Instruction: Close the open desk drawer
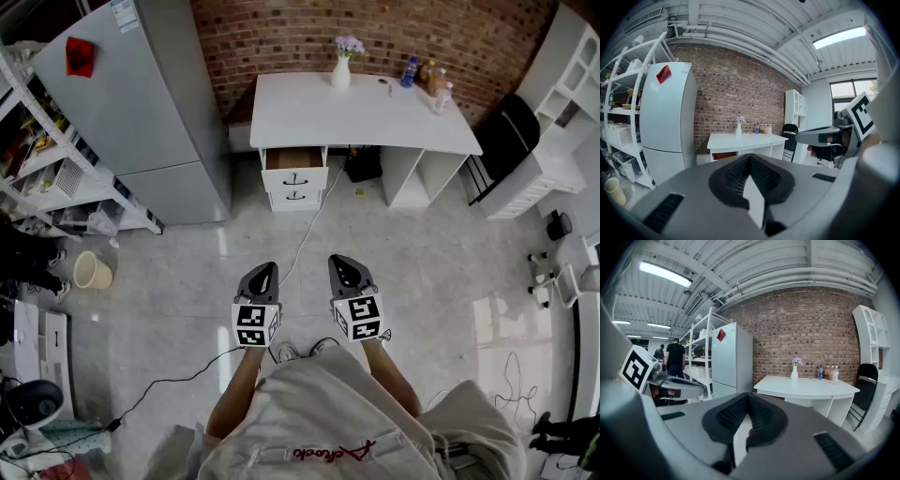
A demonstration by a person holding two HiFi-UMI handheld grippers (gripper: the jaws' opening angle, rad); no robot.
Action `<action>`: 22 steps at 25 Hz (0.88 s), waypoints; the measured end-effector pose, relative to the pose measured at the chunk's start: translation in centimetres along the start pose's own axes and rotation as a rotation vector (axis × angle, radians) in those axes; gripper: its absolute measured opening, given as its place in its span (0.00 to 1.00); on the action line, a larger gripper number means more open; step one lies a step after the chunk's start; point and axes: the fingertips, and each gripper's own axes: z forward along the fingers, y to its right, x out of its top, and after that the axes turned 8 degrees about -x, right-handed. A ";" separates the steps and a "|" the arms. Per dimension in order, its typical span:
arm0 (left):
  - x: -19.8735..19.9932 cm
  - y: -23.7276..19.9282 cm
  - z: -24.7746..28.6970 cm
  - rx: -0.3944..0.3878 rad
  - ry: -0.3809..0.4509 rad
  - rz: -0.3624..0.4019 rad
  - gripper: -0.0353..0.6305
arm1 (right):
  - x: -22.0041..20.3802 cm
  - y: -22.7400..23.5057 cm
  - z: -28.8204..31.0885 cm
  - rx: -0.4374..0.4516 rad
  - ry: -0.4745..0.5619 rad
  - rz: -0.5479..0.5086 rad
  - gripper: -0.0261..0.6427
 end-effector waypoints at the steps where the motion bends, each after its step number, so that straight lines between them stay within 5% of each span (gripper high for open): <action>1: 0.0 0.1 -0.1 0.000 -0.001 -0.002 0.07 | 0.0 0.0 -0.1 0.000 0.000 0.000 0.06; 22: 0.1 1.8 0.4 0.031 -0.013 0.004 0.07 | -1.0 2.4 -1.4 0.025 0.007 0.062 0.07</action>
